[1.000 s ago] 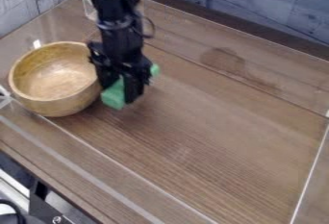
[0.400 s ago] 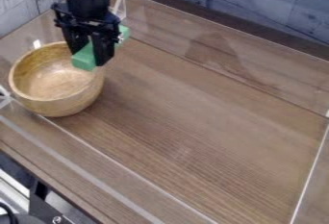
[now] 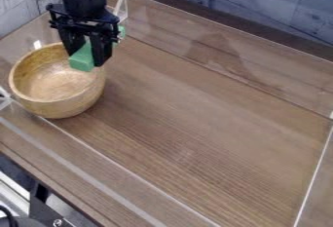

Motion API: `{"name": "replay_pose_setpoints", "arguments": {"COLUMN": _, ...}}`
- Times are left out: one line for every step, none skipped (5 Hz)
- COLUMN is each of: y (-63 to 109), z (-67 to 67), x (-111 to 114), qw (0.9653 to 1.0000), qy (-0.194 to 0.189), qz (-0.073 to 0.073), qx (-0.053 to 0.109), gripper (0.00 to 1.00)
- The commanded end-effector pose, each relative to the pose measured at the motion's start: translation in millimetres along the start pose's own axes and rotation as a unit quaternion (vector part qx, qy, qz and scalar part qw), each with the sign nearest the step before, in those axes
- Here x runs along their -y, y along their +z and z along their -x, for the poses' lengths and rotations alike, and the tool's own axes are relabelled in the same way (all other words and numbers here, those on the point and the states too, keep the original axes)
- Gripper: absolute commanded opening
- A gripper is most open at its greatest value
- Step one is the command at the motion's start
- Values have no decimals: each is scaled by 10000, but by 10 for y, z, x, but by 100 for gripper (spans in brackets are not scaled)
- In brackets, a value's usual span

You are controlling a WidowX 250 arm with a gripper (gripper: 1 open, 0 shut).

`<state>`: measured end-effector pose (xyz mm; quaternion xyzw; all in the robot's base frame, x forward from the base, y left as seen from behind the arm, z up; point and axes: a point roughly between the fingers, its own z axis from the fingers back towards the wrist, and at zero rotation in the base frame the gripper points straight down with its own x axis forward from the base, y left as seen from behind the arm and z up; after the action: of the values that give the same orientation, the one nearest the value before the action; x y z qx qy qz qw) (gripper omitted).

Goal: Put green stick into wooden bowl

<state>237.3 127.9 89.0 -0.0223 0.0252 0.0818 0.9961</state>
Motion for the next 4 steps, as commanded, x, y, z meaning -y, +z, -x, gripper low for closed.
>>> {"name": "replay_pose_setpoints", "arguments": {"y": 32, "z": -11, "x": -134, "qw": 9990, "qy": -428, "qz": -111, "qx": 79, "gripper": 0}}
{"name": "replay_pose_setpoints", "arguments": {"y": -2, "z": 9, "x": -244, "qw": 9965, "qy": -827, "qz": -135, "qx": 17, "gripper": 0}}
{"name": "replay_pose_setpoints", "arguments": {"y": -75, "z": 81, "x": -234, "qw": 9981, "qy": -613, "qz": -111, "qx": -36, "gripper": 0}}
{"name": "replay_pose_setpoints", "arguments": {"y": -126, "z": 141, "x": -207, "qw": 9993, "qy": -365, "qz": -79, "qx": -82, "gripper": 100}}
